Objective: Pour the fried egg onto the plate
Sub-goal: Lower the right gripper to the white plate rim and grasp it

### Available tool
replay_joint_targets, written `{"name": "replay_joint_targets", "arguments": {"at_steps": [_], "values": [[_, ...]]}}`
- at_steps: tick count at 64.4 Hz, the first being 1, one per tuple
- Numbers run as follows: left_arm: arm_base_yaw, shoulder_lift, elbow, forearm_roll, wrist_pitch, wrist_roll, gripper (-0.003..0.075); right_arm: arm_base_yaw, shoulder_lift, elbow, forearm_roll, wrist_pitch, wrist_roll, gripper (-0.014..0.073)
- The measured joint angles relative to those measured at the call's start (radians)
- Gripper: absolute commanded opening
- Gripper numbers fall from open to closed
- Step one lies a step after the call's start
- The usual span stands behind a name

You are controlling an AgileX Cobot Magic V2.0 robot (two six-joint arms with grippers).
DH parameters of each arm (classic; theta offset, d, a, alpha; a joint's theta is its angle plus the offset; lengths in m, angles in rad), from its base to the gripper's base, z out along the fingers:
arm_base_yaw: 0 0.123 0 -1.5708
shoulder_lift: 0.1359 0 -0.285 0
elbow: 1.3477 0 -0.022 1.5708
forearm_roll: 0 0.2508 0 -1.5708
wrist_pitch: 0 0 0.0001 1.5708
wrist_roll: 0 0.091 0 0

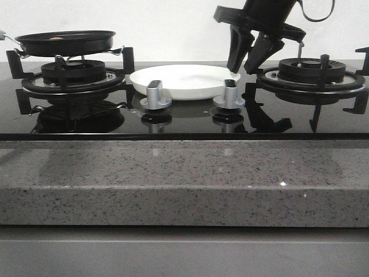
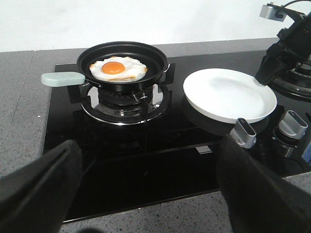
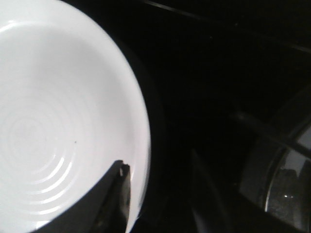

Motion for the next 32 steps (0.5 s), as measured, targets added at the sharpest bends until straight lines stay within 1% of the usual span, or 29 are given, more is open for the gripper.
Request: {"name": "replay_joint_targets", "arguments": {"at_steps": [32], "values": [[0.0,0.0,0.0,0.0,0.0,0.0,0.0566,0.0,0.008,0.036,0.051,0.0,0.0,0.0315]]}}
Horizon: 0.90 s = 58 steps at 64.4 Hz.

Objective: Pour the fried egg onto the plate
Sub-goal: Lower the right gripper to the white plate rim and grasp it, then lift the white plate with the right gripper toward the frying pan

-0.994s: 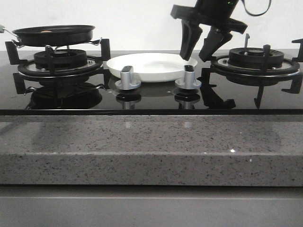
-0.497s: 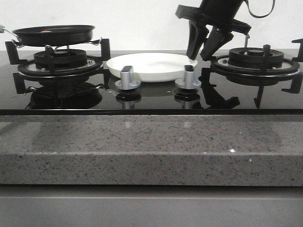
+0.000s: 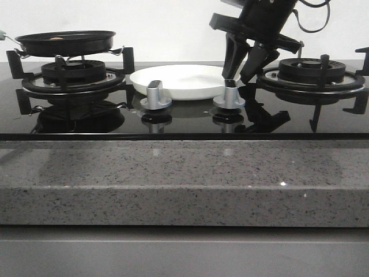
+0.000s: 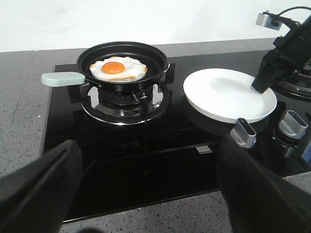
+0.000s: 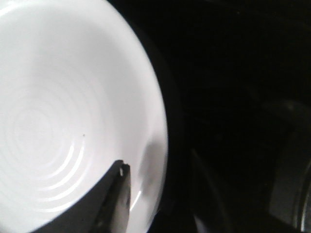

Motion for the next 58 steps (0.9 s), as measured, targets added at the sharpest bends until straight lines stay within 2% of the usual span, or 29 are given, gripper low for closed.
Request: {"name": "replay_joint_targets", "arguments": {"at_steps": [4,20,29,44,58], "values": [[0.0,0.0,0.0,0.0,0.0,0.0,0.0566,0.0,0.002,0.0,0.002,0.0,0.0,0.0276],[0.0,0.0,0.0,0.0,0.0,0.0,0.0566,0.0,0.004,0.0,0.006,0.0,0.0,0.0028],[0.0,0.0,0.0,0.0,0.0,0.0,0.0566,0.0,0.004,0.0,0.009,-0.008,0.005,-0.0069],[0.0,0.0,0.0,0.0,0.0,0.0,0.0566,-0.011,-0.004,0.002,0.012,-0.008,0.005,-0.0064],[0.0,0.002,0.0,0.0,0.0,0.0,0.0565,-0.034,-0.107,0.009,0.022,0.0,0.005,-0.0067]]}}
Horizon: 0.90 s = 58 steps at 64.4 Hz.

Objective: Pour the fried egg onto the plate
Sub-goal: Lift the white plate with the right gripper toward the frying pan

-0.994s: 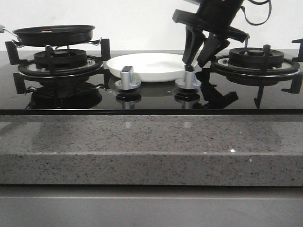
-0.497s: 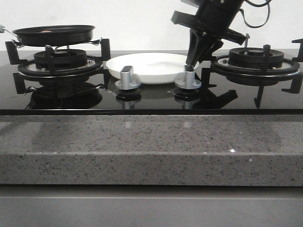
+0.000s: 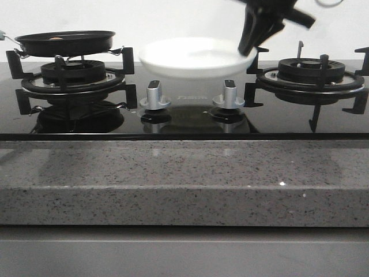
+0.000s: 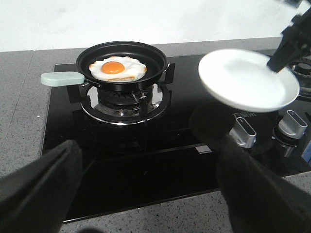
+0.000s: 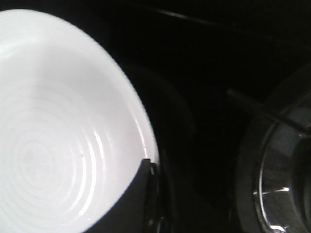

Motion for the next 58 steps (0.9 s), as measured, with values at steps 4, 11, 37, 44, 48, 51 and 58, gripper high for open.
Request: {"name": "replay_joint_targets", "arguments": {"at_steps": [4,11,37,44,48,51,58], "values": [[0.0,0.0,0.0,0.0,0.0,0.0,0.0565,0.0,-0.036,0.0,0.003,0.0,0.0,-0.0067],[0.0,0.0,0.0,0.0,0.0,0.0,0.0566,0.0,-0.086,0.0,0.011,0.004,-0.002,-0.0067],[0.0,0.0,0.0,0.0,-0.001,0.0,0.0566,0.037,-0.276,0.07,0.013,0.012,0.0,-0.0067],[0.0,0.0,0.0,0.0,-0.002,0.0,0.0565,0.06,-0.393,0.226,0.013,-0.004,0.0,-0.0067],[0.0,0.0,0.0,0.0,-0.002,0.0,0.0566,0.071,-0.458,0.339,0.013,-0.052,0.0,-0.0067],[0.0,0.0,0.0,0.0,-0.002,0.0,0.0566,0.077,-0.5,0.421,0.013,-0.095,0.0,-0.0067],[0.0,0.0,0.0,0.0,-0.003,0.0,0.0566,0.097,-0.592,0.632,0.013,-0.222,-0.001,-0.0067]]}}
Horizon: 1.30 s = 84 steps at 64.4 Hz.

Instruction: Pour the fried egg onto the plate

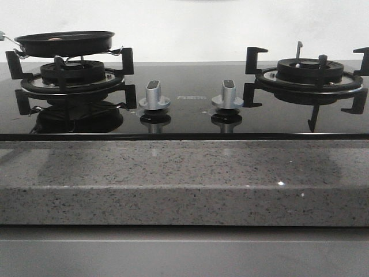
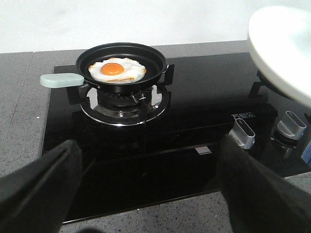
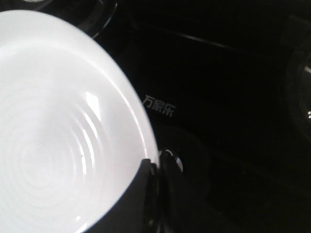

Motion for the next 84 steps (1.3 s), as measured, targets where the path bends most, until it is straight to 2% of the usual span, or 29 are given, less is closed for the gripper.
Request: {"name": "replay_joint_targets", "arguments": {"at_steps": [13,22,35,84], "values": [[0.0,0.0,0.0,0.0,-0.002,0.0,0.0566,0.023,-0.038,0.248,0.0,-0.182,0.0,-0.0067],[0.0,0.0,0.0,0.0,-0.002,0.0,0.0566,0.023,-0.02,0.327,0.0,-0.263,0.0,-0.0067],[0.0,0.0,0.0,0.0,-0.002,0.0,0.0566,0.023,0.013,0.335,0.0,-0.311,0.0,-0.0067],[0.0,0.0,0.0,0.0,-0.002,0.0,0.0566,0.023,0.027,0.335,0.008,-0.317,0.0,-0.0067]]}}
